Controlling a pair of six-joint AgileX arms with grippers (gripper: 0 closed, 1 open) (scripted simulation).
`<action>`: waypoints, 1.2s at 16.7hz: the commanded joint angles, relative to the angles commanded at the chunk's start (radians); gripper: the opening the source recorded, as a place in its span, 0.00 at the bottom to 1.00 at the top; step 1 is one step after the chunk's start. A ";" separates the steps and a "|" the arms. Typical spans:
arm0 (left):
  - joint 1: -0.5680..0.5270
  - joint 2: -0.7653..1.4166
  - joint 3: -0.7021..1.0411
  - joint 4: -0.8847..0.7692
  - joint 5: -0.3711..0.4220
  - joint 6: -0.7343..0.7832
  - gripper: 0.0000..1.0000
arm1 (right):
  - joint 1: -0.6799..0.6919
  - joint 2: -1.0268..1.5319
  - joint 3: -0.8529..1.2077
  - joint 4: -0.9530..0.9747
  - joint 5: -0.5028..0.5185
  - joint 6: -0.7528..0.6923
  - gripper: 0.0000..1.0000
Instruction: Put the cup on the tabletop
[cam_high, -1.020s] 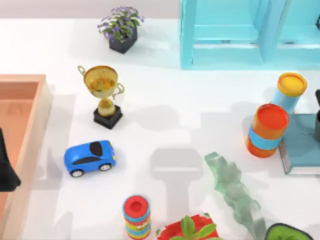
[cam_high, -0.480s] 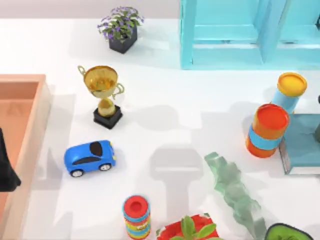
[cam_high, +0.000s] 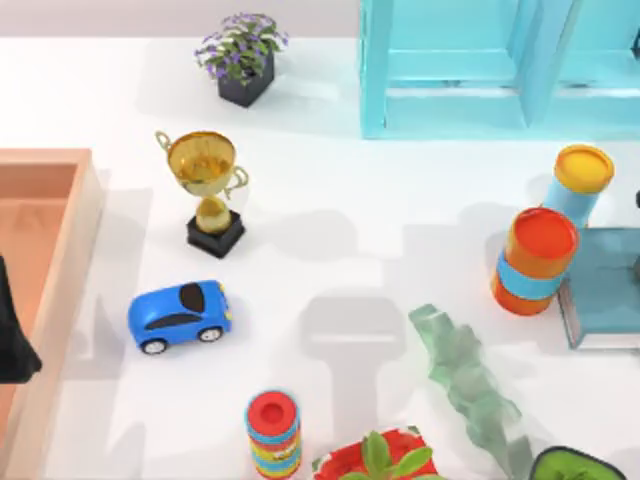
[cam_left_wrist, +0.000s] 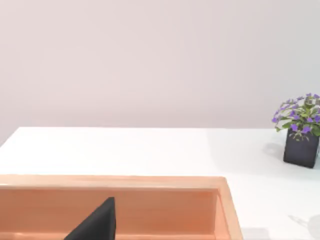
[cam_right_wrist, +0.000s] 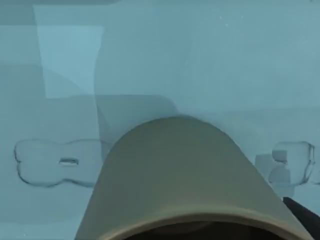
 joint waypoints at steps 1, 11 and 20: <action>0.000 0.000 0.000 0.000 0.000 0.000 1.00 | 0.000 0.000 0.000 0.000 0.000 0.000 0.00; 0.000 0.000 0.000 0.000 0.000 0.000 1.00 | 0.001 -0.022 0.093 -0.114 0.000 -0.003 0.00; 0.000 0.000 0.000 0.000 0.000 0.000 1.00 | 0.013 -0.030 0.166 -0.186 0.004 0.013 0.00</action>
